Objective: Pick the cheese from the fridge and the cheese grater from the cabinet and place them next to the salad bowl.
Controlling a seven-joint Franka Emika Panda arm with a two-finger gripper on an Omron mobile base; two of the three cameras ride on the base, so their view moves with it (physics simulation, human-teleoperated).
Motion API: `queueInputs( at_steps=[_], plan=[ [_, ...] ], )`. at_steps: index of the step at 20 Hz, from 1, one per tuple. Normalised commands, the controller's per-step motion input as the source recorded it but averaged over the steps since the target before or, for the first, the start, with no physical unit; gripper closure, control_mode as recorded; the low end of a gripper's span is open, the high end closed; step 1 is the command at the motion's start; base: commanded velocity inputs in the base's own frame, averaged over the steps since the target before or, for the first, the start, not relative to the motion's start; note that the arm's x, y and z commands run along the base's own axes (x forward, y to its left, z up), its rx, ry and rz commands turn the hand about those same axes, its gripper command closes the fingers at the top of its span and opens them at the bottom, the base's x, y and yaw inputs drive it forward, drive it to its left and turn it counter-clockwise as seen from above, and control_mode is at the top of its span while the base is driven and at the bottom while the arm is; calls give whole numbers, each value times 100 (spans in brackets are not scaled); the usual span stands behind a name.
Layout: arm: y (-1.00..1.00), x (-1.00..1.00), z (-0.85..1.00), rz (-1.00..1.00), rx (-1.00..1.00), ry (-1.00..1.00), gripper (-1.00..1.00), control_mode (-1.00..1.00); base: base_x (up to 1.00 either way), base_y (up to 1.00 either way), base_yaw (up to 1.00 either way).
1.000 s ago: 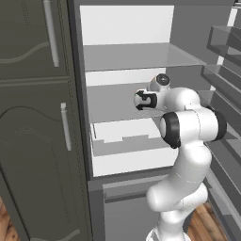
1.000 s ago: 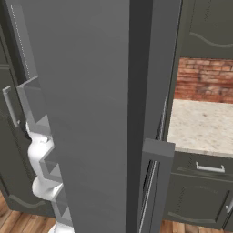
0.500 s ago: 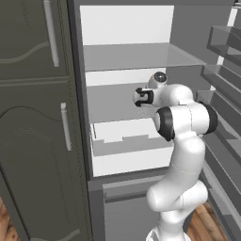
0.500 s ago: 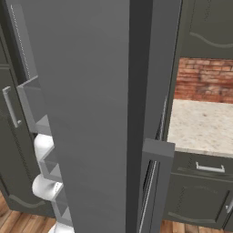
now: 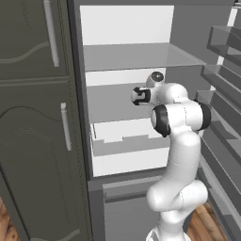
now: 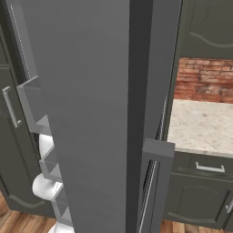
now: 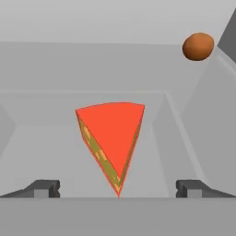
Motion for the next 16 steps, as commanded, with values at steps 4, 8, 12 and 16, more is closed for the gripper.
queueInputs(
  at_steps=[4,8,12,16],
  plan=[
    [0,25,-13,0,0,0,-100,-100,0,0,0],
    [0,24,-8,0,0,0,-100,-100,0,0,0],
    [0,15,-8,0,0,0,-100,-100,0,0,0],
    [0,0,-9,0,0,0,-100,-100,0,0,0]
  ],
)
